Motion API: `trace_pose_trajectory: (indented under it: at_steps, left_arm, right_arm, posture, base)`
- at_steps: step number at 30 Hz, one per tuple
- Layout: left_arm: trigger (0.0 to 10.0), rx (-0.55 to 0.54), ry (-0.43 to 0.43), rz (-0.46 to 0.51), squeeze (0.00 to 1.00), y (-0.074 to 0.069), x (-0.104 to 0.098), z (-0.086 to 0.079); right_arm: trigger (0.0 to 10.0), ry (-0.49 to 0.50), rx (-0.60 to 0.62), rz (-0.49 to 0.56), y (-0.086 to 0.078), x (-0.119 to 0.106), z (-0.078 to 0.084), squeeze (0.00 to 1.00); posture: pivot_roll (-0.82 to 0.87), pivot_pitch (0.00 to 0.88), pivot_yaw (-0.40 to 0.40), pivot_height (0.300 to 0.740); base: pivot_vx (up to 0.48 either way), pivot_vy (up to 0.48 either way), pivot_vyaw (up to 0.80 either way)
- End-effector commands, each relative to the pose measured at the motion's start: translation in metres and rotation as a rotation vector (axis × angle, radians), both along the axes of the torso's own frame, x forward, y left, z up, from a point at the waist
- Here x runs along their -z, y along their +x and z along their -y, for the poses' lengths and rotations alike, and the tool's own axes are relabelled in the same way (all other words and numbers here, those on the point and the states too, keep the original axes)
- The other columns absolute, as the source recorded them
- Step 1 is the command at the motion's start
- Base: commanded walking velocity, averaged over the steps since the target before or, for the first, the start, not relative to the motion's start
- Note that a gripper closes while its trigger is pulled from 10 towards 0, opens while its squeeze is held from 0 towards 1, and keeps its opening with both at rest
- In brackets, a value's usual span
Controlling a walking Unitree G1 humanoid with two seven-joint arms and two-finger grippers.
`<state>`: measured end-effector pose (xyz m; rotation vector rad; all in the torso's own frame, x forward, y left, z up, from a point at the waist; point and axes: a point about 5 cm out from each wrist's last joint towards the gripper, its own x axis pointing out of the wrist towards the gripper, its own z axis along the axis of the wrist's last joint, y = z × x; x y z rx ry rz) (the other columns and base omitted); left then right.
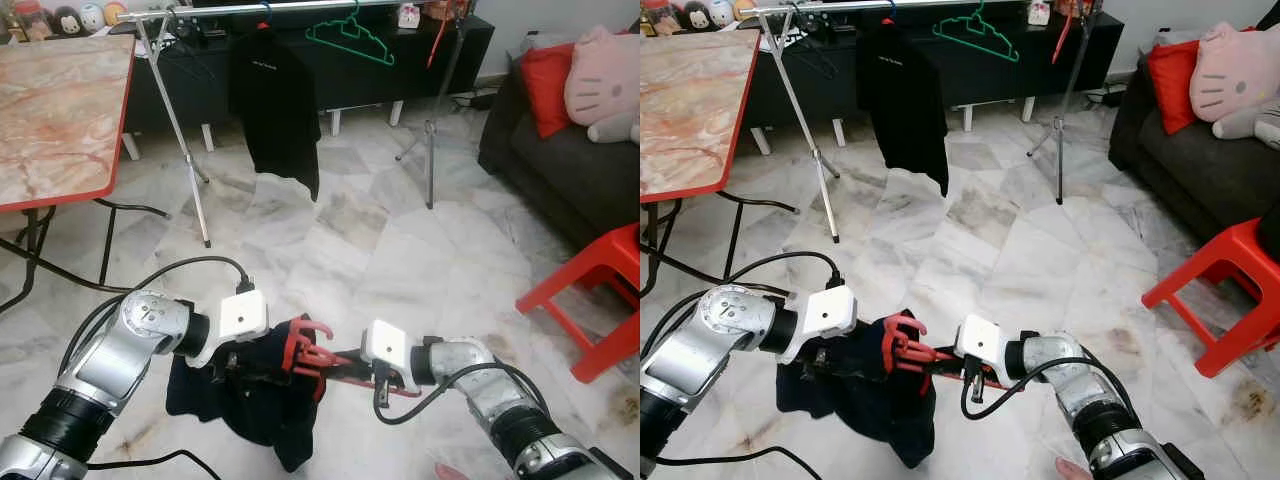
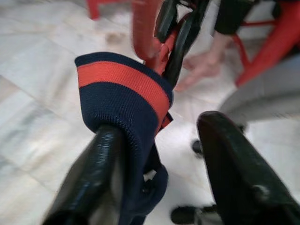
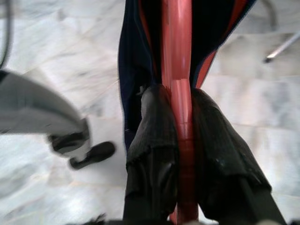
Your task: Hang hanger
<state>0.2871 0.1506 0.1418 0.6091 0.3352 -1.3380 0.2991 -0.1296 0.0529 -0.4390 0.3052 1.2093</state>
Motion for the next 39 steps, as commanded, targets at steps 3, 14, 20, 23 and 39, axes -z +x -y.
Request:
trace_pose_trajectory:
  at_steps: [3,14,20,23,39]
  left_arm:
    - [10.0,-0.022,-0.053,0.048,1.00,0.003,-0.011,-0.002]
    - [10.0,-0.352,-0.217,0.334,1.00,0.030,-0.028,-0.014]
    - [10.0,-0.561,-0.281,0.417,0.95,0.035,-0.013,-0.016]
    - [10.0,-0.607,-0.309,0.442,0.00,0.036,-0.012,-0.015]
    - [10.0,-0.941,-0.275,0.391,0.00,0.032,0.048,-0.021]
  right_arm:
    - [0.0,0.024,0.099,0.063,0.008,-0.007,0.010,0.00]
    - [0.0,0.078,0.341,0.103,0.021,-0.009,0.019,0.00]
    - [0.0,0.168,0.400,0.159,0.035,-0.028,0.015,0.00]
    - [0.0,0.178,0.418,0.187,0.038,-0.032,0.015,0.00]
    - [0.0,0.299,0.421,0.309,0.057,-0.076,0.004,0.00]
  posture:
    - [0.01,0.060,-0.044,0.740]
    - [0.01,0.061,-0.058,0.740]
    - [0.00,0.068,-0.066,0.740]
    - [0.00,0.069,-0.067,0.740]
    - [0.00,0.071,-0.060,0.740]
  base:
    - [0.000,0.000,0.00]
    - [0.000,0.000,0.00]
    - [0.000,0.000,0.00]
    - [0.000,0.000,0.00]
    - [0.000,0.000,0.00]
